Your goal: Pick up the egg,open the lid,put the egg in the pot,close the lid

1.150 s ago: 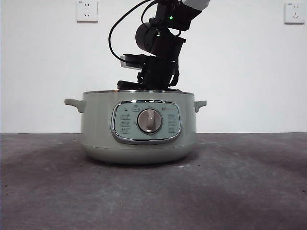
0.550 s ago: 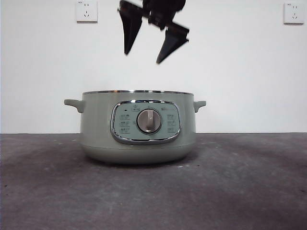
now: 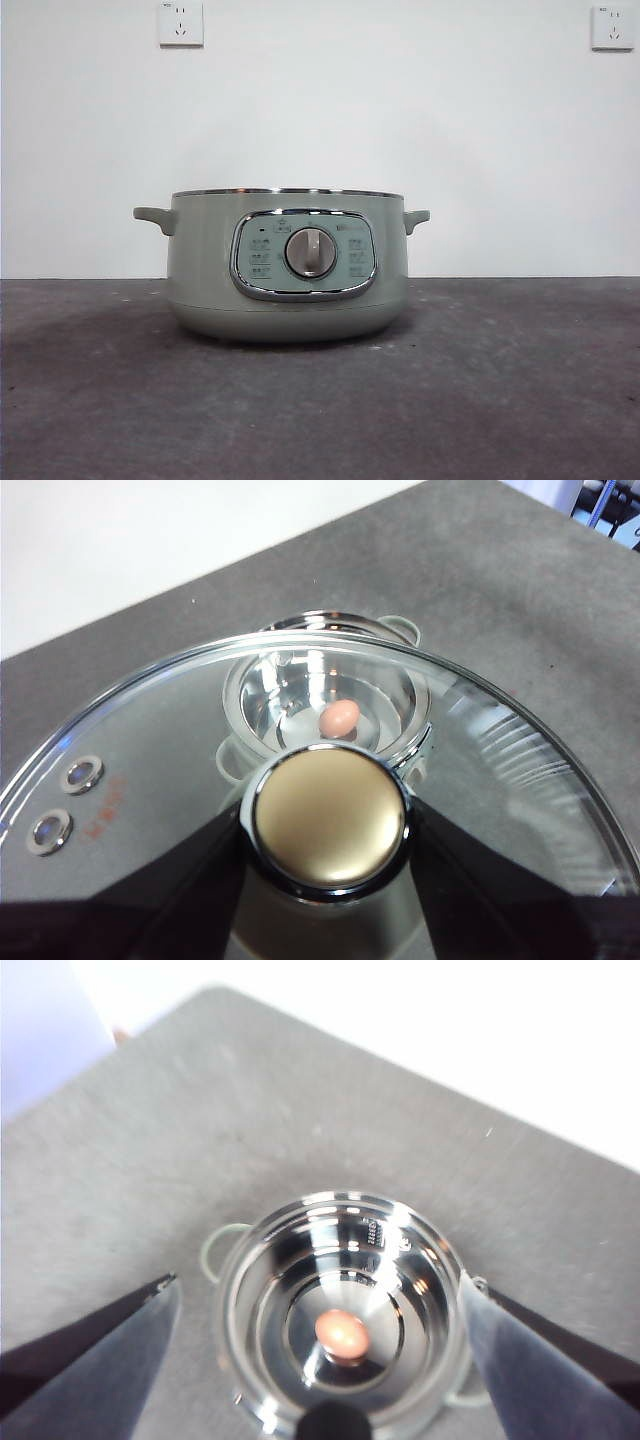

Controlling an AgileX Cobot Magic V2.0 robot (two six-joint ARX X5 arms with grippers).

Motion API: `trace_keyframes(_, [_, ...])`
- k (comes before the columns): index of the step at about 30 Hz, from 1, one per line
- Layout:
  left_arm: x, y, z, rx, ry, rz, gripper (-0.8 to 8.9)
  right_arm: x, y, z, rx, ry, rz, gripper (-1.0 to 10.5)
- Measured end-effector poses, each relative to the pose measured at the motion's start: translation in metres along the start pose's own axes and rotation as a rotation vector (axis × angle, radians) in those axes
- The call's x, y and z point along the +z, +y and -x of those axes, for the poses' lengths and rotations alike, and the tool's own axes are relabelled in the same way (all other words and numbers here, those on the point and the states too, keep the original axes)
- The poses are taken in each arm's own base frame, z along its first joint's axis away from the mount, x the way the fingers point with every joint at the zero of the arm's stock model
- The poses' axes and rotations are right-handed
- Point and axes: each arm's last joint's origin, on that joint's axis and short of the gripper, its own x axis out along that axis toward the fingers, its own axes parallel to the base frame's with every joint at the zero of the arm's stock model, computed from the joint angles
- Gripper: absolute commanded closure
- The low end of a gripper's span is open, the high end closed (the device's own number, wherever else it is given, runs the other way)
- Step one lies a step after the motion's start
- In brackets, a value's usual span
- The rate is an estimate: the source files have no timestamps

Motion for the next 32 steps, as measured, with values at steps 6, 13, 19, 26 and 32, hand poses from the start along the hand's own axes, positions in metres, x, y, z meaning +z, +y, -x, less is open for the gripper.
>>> trace_keyframes(6, [0.019, 0.008, -0.037, -0.073, -0.007, -0.012, 8.2, -0.031, 0.01, 0.074, 0.003, -0.009, 0.003, 4.8])
trace_keyframes(13, [0.036, 0.012, -0.088, -0.136, 0.02, -0.042, 8.2, -0.087, 0.016, 0.126, -0.016, 0.023, 0.0, 4.8])
trace_keyframes(19, [0.049, 0.009, -0.129, -0.177, -0.002, -0.075, 8.2, -0.136, 0.021, 0.157, -0.056, 0.029, -0.022, 4.8])
trace_keyframes(26, [0.054, 0.008, -0.179, -0.208, 0.032, -0.084, 8.19, -0.188, 0.024, 0.187, -0.098, -0.009, -0.083, 4.8])
trace_keyframes(32, [0.053, 0.008, -0.226, -0.211, 0.059, -0.088, 8.19, -0.222, 0.028, 0.216, -0.11, -0.097, -0.135, 4.8])
